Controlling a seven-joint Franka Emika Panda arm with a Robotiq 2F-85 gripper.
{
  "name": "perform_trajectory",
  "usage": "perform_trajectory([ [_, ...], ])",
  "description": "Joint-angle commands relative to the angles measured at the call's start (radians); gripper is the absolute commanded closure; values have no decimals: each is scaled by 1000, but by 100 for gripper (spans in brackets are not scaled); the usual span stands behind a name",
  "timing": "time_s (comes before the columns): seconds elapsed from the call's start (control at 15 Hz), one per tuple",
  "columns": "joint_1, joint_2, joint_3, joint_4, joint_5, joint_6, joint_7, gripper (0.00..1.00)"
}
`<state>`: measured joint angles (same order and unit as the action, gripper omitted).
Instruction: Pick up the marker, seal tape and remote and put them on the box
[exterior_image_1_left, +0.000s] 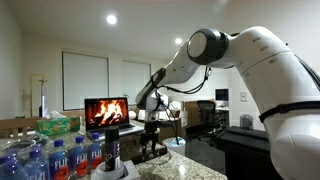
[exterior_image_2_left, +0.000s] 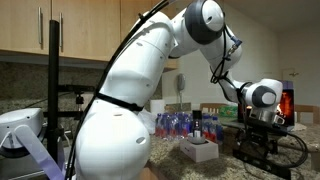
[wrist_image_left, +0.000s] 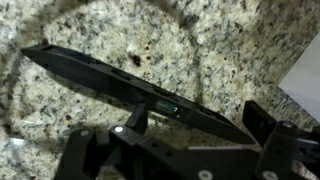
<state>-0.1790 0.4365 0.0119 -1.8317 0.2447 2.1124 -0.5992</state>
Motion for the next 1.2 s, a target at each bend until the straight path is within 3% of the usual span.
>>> perform_trajectory([
  [0.0, 1, -6, 9, -20, -17, -2, 12, 0],
  [0.33, -4, -92, 30, -121, 1, 48, -40, 0],
  [0.8, 5, -329, 33, -381, 48, 175, -221, 0],
  [1.13, 36, -348, -3, -396, 17, 217, -109, 0],
])
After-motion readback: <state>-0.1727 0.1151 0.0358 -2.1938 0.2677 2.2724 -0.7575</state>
